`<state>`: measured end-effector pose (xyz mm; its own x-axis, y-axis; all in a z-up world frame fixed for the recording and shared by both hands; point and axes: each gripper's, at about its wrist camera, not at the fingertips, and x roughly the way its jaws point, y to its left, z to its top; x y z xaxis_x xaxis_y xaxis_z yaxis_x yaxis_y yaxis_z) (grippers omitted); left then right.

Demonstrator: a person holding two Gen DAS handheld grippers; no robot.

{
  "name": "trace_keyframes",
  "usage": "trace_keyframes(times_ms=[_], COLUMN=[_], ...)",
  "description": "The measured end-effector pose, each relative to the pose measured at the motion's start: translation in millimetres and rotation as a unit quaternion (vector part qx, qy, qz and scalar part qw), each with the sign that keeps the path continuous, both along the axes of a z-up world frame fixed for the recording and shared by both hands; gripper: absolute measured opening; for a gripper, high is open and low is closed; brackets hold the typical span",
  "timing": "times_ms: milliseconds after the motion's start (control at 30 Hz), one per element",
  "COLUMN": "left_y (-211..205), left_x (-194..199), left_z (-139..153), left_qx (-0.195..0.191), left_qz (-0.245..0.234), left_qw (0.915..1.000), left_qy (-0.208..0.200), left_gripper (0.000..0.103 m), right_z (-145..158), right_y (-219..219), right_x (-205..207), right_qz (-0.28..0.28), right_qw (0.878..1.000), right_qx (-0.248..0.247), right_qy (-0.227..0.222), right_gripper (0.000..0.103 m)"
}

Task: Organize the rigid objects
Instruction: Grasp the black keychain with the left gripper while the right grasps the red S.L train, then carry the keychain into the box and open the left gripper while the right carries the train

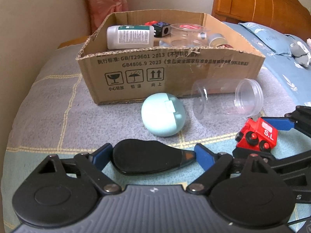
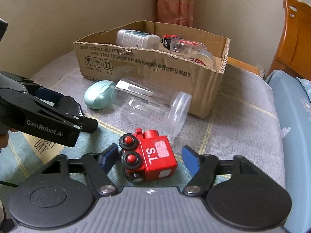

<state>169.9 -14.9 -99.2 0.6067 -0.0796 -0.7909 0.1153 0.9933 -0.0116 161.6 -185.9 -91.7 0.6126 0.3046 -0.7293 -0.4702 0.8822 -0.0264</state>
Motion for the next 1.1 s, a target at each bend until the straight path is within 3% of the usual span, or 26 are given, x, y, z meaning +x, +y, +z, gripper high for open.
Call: trace_keyframes(times_ms=[133,633,1100], left_y=[0,2,0], left_x=[3,-4,-5], left_z=[0,14,72], left_qx=[0.003,0.023,0.034], left_qz=[-0.011,-0.077,-0.134], left_qw=[0.9999,0.9967,0.9894], left_qy=[-0.001,0.005,-0.043], left_gripper=[0.090,0.090,0.090], right_z=[2,10,51], right_y=[3,5,-2], right_x=[-2,-9,-21], right_qz=[0.017,0.034,0.047], right_qw=[1.000,0.999,0.998], right_qx=[-0.008,-0.037,-0.031], right_qy=[0.000,0.006,-0.013], right_gripper=[0.061,0.055,0.055])
